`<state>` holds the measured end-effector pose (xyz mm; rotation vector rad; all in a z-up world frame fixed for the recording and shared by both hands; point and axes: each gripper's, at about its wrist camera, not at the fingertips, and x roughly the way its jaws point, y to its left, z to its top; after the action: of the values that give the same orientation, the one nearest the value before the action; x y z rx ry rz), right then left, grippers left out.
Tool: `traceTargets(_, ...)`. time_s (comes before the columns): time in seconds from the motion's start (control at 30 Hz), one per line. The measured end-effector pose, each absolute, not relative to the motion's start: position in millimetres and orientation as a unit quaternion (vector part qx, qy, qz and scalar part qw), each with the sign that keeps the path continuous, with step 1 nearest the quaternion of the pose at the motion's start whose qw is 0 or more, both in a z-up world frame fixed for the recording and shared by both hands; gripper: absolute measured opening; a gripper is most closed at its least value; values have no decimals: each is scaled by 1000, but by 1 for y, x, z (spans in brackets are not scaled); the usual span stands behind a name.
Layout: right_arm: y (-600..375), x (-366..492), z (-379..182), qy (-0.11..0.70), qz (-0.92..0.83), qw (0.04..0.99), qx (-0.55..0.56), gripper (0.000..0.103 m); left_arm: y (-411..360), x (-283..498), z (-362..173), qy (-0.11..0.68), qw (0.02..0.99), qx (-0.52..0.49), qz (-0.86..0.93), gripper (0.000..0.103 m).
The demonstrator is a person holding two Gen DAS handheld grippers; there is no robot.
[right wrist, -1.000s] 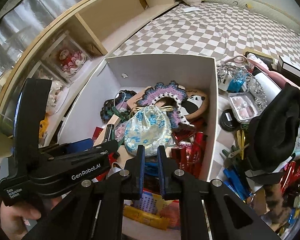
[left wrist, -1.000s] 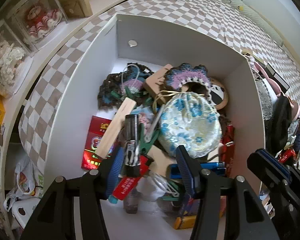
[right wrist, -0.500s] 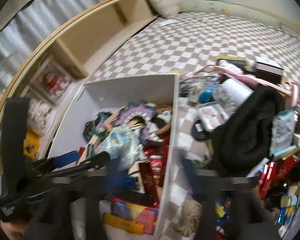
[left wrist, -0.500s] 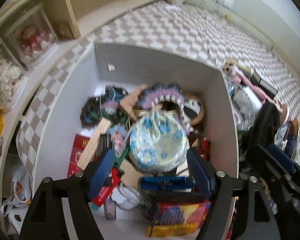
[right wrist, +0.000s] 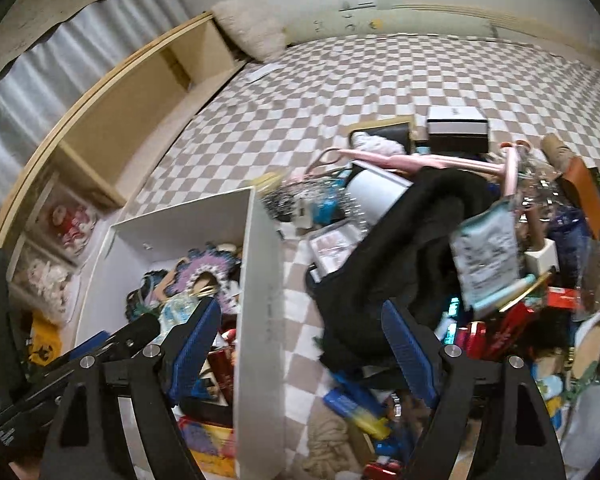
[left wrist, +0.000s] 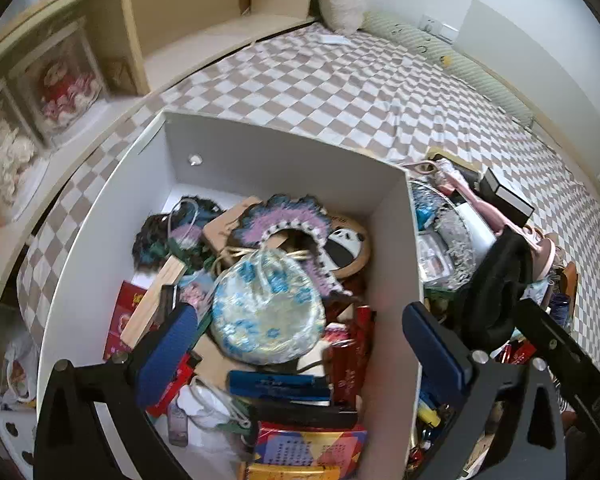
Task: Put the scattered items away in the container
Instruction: 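Move the left tool back from the box over the pile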
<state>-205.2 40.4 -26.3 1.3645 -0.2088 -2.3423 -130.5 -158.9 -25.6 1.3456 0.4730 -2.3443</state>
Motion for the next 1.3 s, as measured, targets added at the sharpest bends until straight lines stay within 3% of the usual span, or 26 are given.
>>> traceTargets(0.17,57,-208,-26,-60,-855,177,483,83,-143,-138,-23,151,179,479,-846,103)
traceTargets(0.3,69,-207,-24,-47,-862,161,478,96,-129,-142,-21,140,162,479,-851,103)
traceTargets(0.47,81,-204,-20,-50,-868,157,469,97,-110,-149,-20,120,147,483,-855,103)
traceTargets(0.53,86,-202,-18,-50,-872,159,460,103,-103,-152,-19,120,140,483,-856,103)
traceTargets(0.9,138,-211,7,-50,-905,94,413,103,-73,-167,-16,121,117,473,-865,103)
traceTargets(1.3,209,-238,-7,-45,-884,26,464,103,-35,-195,-25,102,82,493,-860,103)
